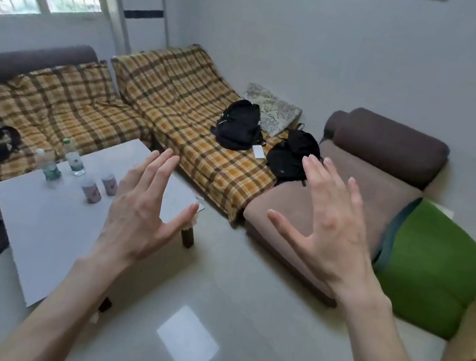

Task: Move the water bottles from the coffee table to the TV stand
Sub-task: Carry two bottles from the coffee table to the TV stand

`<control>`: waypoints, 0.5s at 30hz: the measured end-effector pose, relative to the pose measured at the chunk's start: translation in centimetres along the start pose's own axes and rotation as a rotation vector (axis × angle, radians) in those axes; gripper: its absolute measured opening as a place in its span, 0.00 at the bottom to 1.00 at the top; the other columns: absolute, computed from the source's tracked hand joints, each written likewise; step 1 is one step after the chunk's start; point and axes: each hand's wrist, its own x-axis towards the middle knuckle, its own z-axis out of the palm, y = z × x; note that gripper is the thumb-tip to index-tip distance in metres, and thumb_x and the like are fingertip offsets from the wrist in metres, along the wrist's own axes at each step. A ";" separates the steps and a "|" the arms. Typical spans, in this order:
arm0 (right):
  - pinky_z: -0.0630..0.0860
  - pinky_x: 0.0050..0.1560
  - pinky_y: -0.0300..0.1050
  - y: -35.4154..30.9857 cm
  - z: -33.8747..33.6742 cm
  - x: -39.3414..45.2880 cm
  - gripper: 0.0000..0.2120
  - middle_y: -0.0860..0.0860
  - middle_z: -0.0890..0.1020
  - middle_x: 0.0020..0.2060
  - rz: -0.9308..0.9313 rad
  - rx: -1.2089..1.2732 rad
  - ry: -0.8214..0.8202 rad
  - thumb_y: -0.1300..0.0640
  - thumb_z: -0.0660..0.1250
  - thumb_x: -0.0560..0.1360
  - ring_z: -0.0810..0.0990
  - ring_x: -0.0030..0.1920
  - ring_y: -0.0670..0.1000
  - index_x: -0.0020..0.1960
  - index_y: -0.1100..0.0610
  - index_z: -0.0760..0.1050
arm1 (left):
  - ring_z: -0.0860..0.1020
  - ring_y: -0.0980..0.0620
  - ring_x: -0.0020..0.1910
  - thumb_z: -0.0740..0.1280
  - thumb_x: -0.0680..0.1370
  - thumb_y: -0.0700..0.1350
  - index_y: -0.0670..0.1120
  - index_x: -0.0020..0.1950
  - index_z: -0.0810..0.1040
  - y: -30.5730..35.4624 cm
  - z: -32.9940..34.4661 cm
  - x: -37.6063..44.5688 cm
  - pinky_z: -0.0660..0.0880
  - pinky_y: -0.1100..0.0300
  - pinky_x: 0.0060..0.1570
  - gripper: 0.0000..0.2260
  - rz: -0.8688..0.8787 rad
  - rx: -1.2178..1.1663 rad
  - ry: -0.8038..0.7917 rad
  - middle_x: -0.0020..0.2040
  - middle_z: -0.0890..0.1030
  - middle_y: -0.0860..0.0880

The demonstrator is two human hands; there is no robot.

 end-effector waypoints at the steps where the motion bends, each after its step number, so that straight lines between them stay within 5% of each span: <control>1: 0.47 0.83 0.55 0.4 1.1 1.9 0.43 0.49 0.60 0.82 -0.029 0.025 -0.001 0.28 0.56 0.77 0.52 0.83 0.47 0.83 0.54 0.55 | 0.60 0.48 0.83 0.60 0.79 0.67 0.48 0.82 0.61 -0.7 0.4 1.1 0.59 0.48 0.81 0.37 -0.029 0.017 0.000 0.82 0.65 0.49; 15: 0.54 0.81 0.61 -4.1 16.1 23.9 0.42 0.49 0.61 0.81 -0.417 0.296 -0.064 0.27 0.55 0.78 0.54 0.83 0.49 0.82 0.53 0.56 | 0.63 0.45 0.81 0.61 0.80 0.66 0.45 0.80 0.64 -13.9 0.2 8.5 0.62 0.42 0.80 0.36 -0.403 0.288 0.168 0.80 0.68 0.45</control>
